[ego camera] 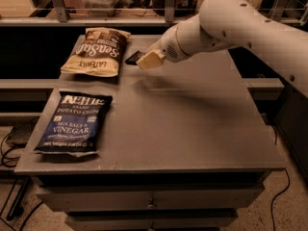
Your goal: Move rxbar chocolate near blue chip bag
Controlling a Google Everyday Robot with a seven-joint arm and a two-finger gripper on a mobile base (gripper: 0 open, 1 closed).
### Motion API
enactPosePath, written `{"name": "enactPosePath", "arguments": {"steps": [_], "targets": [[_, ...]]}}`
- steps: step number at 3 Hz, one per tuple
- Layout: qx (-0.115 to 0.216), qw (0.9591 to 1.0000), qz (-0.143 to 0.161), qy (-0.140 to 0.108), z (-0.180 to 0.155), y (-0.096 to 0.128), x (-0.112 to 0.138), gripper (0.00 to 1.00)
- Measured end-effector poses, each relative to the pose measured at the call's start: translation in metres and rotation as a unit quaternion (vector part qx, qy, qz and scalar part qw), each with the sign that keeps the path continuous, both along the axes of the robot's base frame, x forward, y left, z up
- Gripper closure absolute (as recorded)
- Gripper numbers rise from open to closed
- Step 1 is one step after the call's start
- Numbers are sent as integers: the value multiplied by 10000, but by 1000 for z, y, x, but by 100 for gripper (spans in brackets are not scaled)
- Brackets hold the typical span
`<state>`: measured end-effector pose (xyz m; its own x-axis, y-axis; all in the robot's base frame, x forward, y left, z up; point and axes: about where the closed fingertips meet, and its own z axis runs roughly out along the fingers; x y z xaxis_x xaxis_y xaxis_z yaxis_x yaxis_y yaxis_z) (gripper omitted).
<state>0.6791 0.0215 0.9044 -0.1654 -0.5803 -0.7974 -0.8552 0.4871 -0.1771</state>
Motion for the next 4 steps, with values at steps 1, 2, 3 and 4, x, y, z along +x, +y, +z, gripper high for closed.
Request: {"name": "enactPosePath", "arguments": {"steps": [1,2,3,4], "targets": [[241,9996,75,151,-4,-3,-43,100],[715,9949,317,642,-31,-5,-100,82],[914,9899,545,935,-50,-3,-127,51],[980,9879,618,1035,-56,-2,-136,28]]}}
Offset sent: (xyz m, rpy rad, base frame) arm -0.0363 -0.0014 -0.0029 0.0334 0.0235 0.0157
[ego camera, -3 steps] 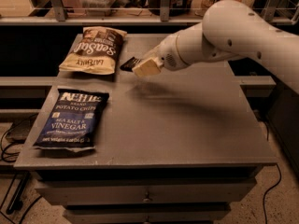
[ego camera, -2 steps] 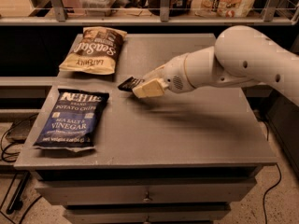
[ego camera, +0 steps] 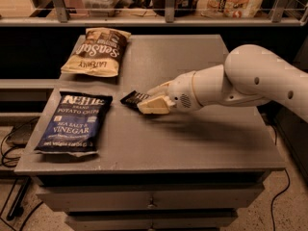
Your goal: Move rxbar chocolate near blue chip bag
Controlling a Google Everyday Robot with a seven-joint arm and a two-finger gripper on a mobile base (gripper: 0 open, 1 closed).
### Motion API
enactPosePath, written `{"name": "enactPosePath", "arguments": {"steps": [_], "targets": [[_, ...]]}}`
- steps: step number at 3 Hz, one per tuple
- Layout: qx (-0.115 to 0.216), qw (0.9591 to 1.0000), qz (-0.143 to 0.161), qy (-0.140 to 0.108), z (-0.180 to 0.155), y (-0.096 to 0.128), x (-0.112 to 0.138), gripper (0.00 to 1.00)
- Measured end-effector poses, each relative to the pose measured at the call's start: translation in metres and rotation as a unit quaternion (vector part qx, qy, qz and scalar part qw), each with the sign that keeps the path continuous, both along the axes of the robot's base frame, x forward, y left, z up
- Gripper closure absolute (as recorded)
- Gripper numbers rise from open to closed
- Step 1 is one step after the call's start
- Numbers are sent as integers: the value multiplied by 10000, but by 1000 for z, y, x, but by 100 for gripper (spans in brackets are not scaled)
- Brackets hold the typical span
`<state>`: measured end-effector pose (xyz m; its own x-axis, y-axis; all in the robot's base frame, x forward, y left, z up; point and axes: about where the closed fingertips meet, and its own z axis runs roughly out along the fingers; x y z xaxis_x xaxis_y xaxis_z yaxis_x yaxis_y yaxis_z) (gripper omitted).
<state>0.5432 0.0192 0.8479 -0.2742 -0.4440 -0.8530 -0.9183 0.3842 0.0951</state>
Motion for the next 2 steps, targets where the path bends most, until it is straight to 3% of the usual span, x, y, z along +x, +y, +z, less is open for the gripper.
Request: {"name": "enactPosePath", "arguments": {"steps": [1,2], "targets": [[-7,10000,24,-10,1,3,-1,0],[-8,10000,28,-11,1,3,-1,0]]}}
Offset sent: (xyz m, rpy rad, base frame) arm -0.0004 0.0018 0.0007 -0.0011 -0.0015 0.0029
